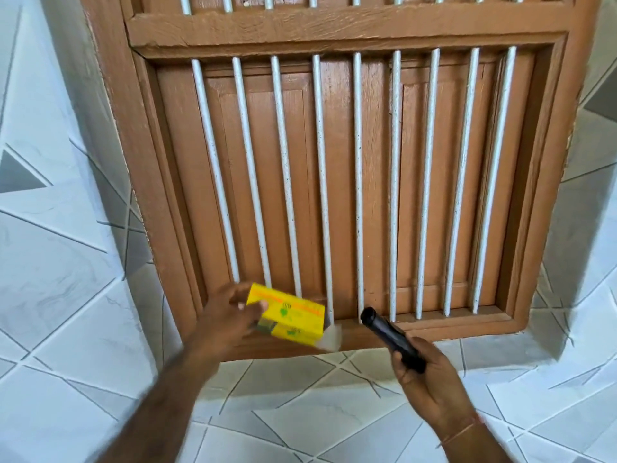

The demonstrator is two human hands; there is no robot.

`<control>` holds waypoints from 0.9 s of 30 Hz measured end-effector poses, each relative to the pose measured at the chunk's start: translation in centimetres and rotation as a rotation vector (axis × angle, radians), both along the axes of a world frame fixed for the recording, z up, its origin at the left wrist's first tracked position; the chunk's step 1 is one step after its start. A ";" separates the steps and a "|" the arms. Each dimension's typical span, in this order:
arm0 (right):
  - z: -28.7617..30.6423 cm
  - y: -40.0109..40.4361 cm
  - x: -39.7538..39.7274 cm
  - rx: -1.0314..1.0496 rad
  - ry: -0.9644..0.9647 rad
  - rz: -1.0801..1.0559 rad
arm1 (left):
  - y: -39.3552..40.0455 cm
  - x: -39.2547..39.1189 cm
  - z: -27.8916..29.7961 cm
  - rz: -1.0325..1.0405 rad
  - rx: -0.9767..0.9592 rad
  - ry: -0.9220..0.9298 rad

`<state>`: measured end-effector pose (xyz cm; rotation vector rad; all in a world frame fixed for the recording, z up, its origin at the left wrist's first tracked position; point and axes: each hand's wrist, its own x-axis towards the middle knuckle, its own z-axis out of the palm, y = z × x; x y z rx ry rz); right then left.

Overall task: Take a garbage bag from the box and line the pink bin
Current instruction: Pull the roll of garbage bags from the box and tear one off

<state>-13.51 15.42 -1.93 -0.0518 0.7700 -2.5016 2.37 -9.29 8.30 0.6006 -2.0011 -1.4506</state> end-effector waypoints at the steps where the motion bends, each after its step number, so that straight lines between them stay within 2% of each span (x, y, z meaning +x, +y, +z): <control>1: 0.4 0.8 -0.2 0.068 0.060 -0.039 | -0.5 -0.1 -2.6 -0.011 0.134 -0.031; 4: 1.2 2.3 -0.4 0.294 0.249 -0.046 | -1.2 -1.1 -8.5 -0.025 0.408 -0.033; 6: 1.6 2.7 0.0 0.373 0.317 -0.046 | -1.7 -2.1 -10.9 0.035 0.364 -0.014; 8: 1.5 2.4 0.4 0.429 0.368 -0.051 | -1.8 -2.9 -12.3 0.099 0.213 -0.024; 13: 1.6 1.3 1.6 0.486 0.426 -0.024 | -1.7 -2.8 -13.1 0.184 -0.180 -0.207; 16: 1.9 0.3 2.5 0.538 0.500 0.008 | 0.0 -2.2 -11.4 0.326 -0.561 -0.104; 17: 2.0 0.0 2.8 0.544 0.533 0.032 | 1.3 -1.9 -10.2 0.244 -0.546 -0.056; 18: 2.1 -0.4 3.1 0.547 0.567 0.061 | 2.7 -1.6 -9.1 0.056 -0.432 -0.067; 20: 2.2 -1.3 3.6 0.561 0.639 0.113 | 5.3 -1.7 -7.6 -0.371 -0.129 -0.192; 21: 2.3 -1.8 3.8 0.572 0.674 0.129 | 6.1 -1.8 -7.6 -0.482 -0.061 -0.217; 24: 2.8 -3.3 4.7 0.571 0.715 0.157 | 5.9 -1.4 -7.7 -0.483 0.019 -0.159; 27: 2.9 -4.7 5.3 0.520 0.644 0.173 | 5.3 -0.5 -7.8 -0.461 0.151 -0.048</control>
